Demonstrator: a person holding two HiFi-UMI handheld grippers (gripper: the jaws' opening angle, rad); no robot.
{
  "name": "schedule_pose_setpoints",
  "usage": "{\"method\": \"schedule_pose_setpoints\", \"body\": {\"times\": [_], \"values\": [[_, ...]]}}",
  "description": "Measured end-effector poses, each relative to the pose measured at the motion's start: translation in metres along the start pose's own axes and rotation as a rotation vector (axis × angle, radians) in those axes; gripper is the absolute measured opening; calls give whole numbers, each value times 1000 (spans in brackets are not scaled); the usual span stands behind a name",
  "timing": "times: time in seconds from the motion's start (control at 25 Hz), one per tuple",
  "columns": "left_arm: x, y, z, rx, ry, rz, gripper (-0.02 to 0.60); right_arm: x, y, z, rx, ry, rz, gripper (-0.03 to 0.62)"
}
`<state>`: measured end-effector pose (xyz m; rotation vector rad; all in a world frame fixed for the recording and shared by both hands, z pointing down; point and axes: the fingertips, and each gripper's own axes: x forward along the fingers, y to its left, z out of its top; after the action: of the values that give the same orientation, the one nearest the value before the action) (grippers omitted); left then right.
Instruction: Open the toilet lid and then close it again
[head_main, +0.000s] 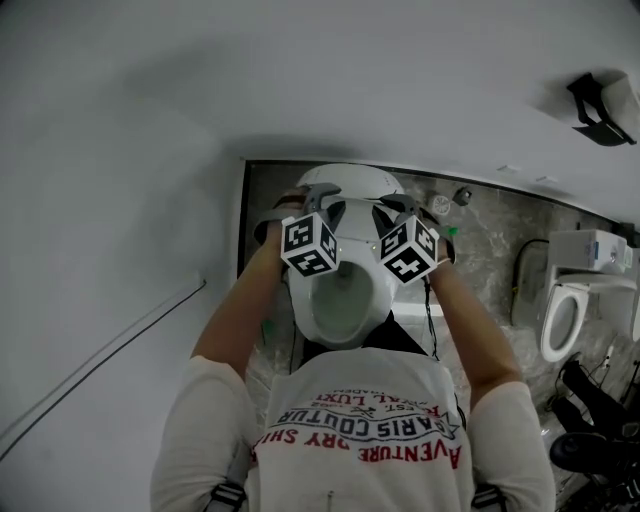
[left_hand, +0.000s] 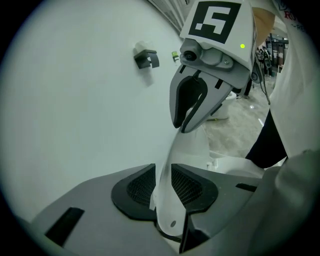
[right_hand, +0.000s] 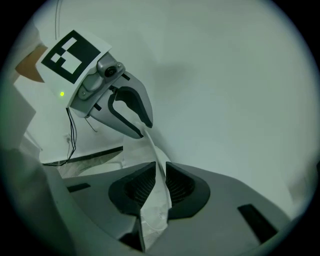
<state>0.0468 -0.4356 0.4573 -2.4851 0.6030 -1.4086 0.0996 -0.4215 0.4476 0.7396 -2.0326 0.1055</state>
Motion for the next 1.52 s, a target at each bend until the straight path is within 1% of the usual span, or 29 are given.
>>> {"method": "schedule_pose_setpoints", "body": {"times": [0.16, 0.24, 0.48, 0.6, 0.76, 0.96, 1.12, 1.28, 1.36, 1.48, 1.52], "values": [[0, -2, -2, -4, -6, -12, 100, 3, 3, 1, -14, 10, -1, 18], [-2, -4, -2, -6, -15, -20, 81, 2, 4, 2, -27, 15, -4, 18], [-12, -16, -2, 21, -29, -32, 63, -6, 16, 0, -73, 29, 8, 18], [-17, -24, -1, 39, -54, -33, 60, -11, 25, -3, -102, 30, -16, 18], [-29, -38, -2, 77, -70, -31, 57, -20, 40, -6, -113, 27, -39, 18], [-52, -65, -7, 72, -107, -57, 52, -38, 72, -10, -128, 26, -65, 18], [-66, -85, -8, 72, -141, -65, 51, -47, 92, -17, -142, 23, -107, 18], [-79, -102, -15, 27, -192, -111, 51, -55, 112, -20, -84, -15, -115, 18], [-83, -110, -14, 50, -201, -113, 51, -58, 118, -23, -77, -21, -115, 18], [-87, -125, -13, 137, -192, -100, 40, -63, 129, -31, -104, -1, -125, 18], [-88, -129, -13, 155, -192, -97, 38, -65, 132, -33, -113, 1, -132, 18]]}}
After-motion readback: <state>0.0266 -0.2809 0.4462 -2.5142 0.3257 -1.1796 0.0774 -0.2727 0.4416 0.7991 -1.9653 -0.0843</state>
